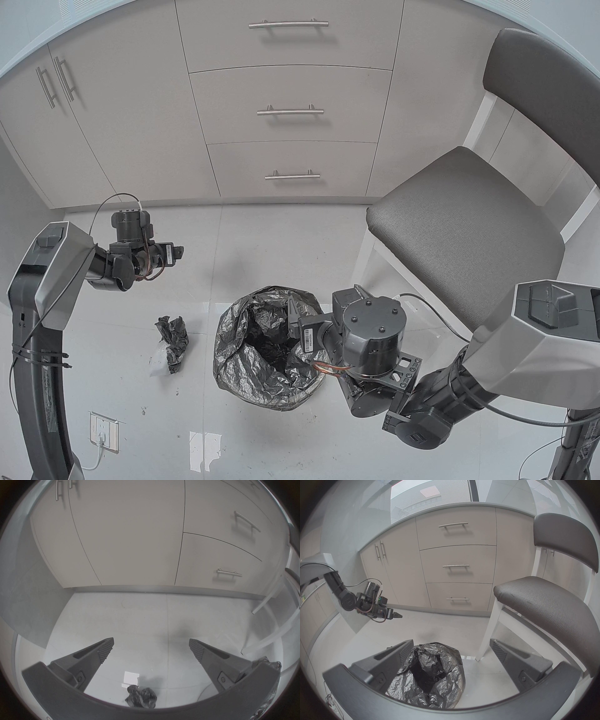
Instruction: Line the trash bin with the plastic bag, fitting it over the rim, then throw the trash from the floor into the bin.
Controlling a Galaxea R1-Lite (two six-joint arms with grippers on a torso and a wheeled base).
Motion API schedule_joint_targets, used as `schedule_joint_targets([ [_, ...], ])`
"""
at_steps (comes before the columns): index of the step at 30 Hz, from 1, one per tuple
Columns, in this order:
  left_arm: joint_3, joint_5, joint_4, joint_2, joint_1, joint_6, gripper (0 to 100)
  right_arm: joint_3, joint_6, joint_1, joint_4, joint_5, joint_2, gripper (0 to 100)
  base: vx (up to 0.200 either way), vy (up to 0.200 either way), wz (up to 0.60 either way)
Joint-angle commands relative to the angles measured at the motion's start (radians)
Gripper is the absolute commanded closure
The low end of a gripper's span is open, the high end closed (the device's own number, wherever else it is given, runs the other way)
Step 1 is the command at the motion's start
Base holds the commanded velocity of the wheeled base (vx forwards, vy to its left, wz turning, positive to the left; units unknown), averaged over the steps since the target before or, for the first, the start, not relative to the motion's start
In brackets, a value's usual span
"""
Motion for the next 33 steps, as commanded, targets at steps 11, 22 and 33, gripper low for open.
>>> schedule_joint_targets([
  [11, -0.391, 0.009, 0.464, 0.383, 0.035, 0.019, 0, 0.001, -0.021, -0.001, -0.022, -0.002, 0.073, 0, 0.000, 0.000, 0.00],
  [22, -0.391, -0.023, 0.866, 0.614, 0.038, 0.025, 0, 0.023, -0.053, 0.008, -0.055, -0.001, 0.088, 0, 0.000, 0.000, 0.00],
  [33, -0.391, -0.026, 0.860, 0.540, 0.072, 0.027, 0, 0.030, -0.099, 0.008, -0.112, -0.001, 0.115, 0, 0.000, 0.000, 0.00],
])
